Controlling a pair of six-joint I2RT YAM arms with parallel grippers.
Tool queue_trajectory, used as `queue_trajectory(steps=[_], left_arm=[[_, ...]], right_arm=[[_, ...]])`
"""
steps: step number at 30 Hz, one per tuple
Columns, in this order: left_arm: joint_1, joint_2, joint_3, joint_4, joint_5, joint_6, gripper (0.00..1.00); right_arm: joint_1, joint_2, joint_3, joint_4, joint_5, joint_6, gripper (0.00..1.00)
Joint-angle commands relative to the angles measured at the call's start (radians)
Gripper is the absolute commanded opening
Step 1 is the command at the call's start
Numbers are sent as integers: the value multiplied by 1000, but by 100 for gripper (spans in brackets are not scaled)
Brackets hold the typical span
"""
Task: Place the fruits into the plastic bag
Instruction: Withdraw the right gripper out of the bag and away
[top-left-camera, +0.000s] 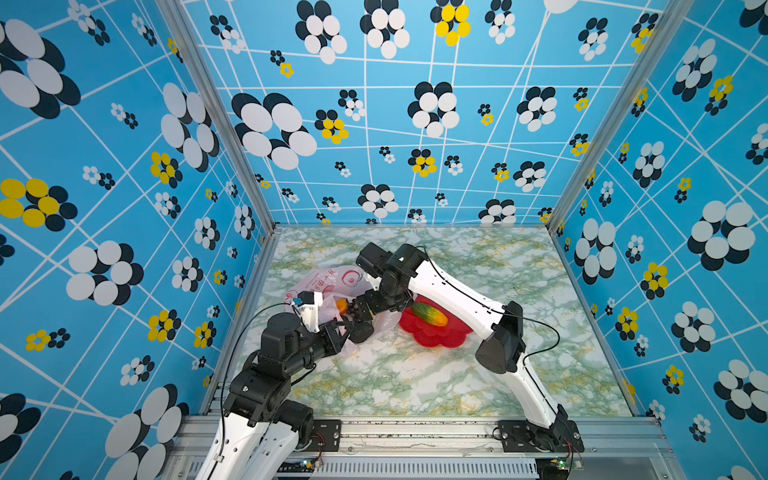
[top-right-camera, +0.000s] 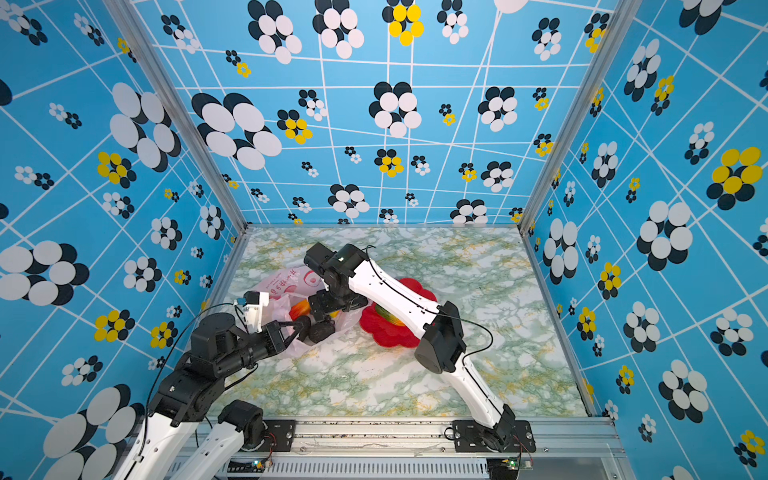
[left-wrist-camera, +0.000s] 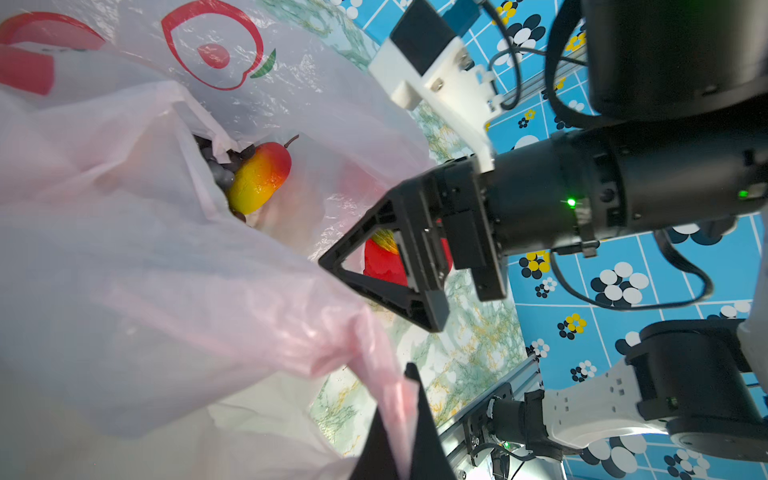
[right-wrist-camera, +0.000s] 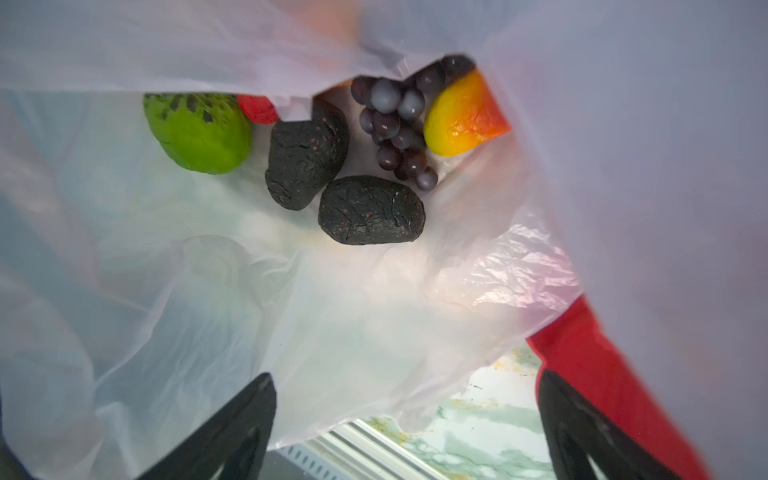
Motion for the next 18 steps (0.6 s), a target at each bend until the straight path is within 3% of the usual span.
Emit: queue_trajectory(steps=[1, 5, 10, 13, 18], left_arm=[[6, 4, -20, 18, 1, -9, 0], [6, 3, -24, 21, 3, -15, 0], [6, -3, -29, 22, 3, -25, 0], [6, -6, -34, 22, 2, -30, 0], [6, -4, -41, 32, 3, -44, 0]], right_arm=[[28, -123, -95, 110, 124, -135, 99], [48, -300, -376, 420, 132, -206, 99], [56, -577, -885, 1007, 113, -258, 99], [56, -711, -1127, 1326, 181, -267, 99], [55, -856, -1310, 1513, 373, -282, 99]])
